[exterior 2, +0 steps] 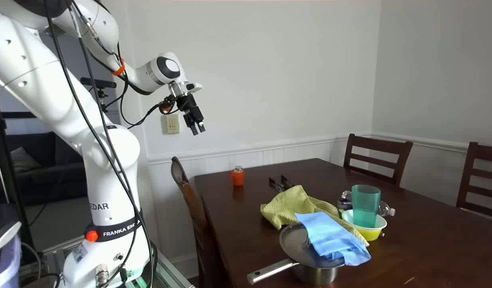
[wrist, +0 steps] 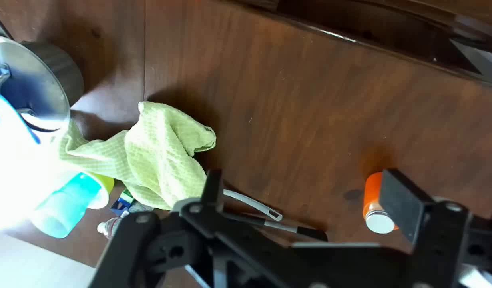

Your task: Use the blue towel on the lid to remove the lid from the pot and put it on the table on the left side of the pot on the table

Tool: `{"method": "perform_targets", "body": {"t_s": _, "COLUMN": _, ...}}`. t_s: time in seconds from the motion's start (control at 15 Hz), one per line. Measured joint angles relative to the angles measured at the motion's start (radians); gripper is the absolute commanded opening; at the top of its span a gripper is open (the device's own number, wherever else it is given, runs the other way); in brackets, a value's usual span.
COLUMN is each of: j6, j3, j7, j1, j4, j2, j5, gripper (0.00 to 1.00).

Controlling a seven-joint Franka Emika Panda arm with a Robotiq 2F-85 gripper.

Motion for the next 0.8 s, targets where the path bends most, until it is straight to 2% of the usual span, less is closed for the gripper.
{"method": "perform_targets", "body": {"t_s": 0.6, "j6": 0.0, "j3": -0.006, "j7": 0.0, "j1": 0.006, "j4": 0.0, "j2": 0.001, "j5": 0.0, "gripper": 1.0}}
{"method": "perform_targets", "body": {"t_s": 0.8, "j6": -0.011, "j3": -0.069, "j7": 0.002, "j1": 0.012, "j4": -0.015, "j2": 0.013, "j5": -0.007, "gripper": 1.0}}
